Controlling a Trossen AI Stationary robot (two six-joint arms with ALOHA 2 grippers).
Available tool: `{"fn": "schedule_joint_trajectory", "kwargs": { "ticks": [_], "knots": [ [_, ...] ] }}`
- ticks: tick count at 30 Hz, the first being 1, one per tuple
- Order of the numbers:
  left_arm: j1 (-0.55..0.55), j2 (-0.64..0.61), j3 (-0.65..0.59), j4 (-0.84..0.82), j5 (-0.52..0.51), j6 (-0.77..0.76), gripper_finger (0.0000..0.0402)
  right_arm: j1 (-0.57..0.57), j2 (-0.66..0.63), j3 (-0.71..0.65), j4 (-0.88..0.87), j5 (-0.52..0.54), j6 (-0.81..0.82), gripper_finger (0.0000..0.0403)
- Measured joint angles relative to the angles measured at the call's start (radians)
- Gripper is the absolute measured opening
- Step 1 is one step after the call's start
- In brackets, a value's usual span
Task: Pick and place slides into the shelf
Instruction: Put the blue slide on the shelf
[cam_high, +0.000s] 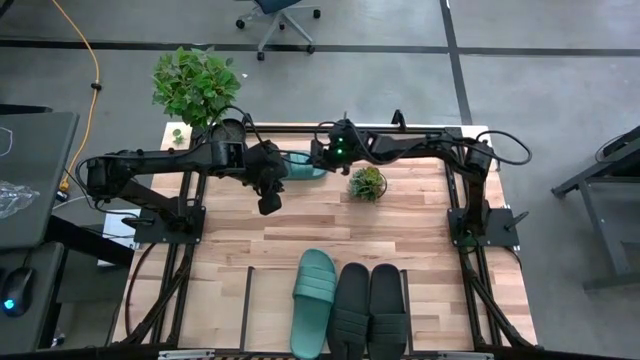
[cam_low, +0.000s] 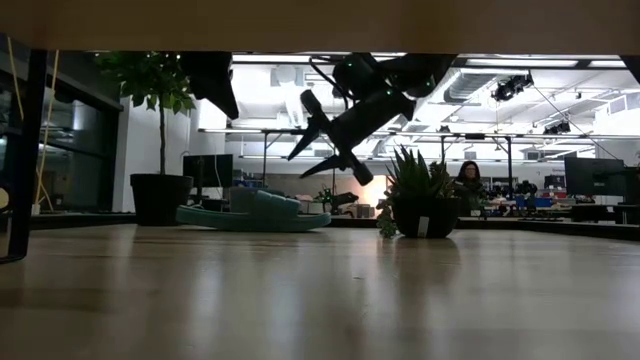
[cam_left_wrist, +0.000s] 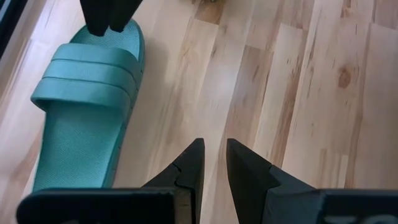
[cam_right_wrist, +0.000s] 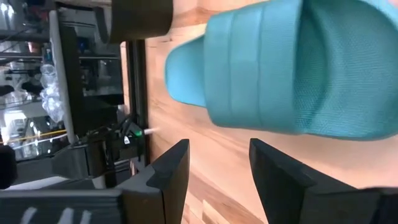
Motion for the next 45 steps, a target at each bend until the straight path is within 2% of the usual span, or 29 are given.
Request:
{"fn": "schedule_joint_trajectory", "kwargs": {
  "ticks": [9,19,30,36,42,45],
  "knots": [
    [0.002,0.000,0.000,0.000,0.000,0.022,0.0058,0.000,0.000,0.000,0.010,0.004,-0.006,0.0158],
    [0.002,0.000,0.000,0.000,-0.003,0.022,0.0058,0.013,0.000,0.000,0.106,-0.007,-0.105,0.0158],
    [0.002,0.000,0.000,0.020,-0.011,0.045,0.0058,0.043,0.007,0.000,0.038,-0.036,-0.101,0.0158],
    [0.002,0.000,0.000,0.035,-0.011,0.052,0.0058,0.067,0.023,0.000,0.042,0.053,-0.072,0.0158],
    [0.002,0.000,0.000,0.033,-0.011,0.052,0.0058,0.089,0.023,0.000,-0.028,0.169,-0.014,0.0158],
    [0.002,0.000,0.000,0.023,-0.011,0.052,0.0058,0.092,0.024,0.000,-0.040,0.195,-0.019,0.0158]
  ]
}}
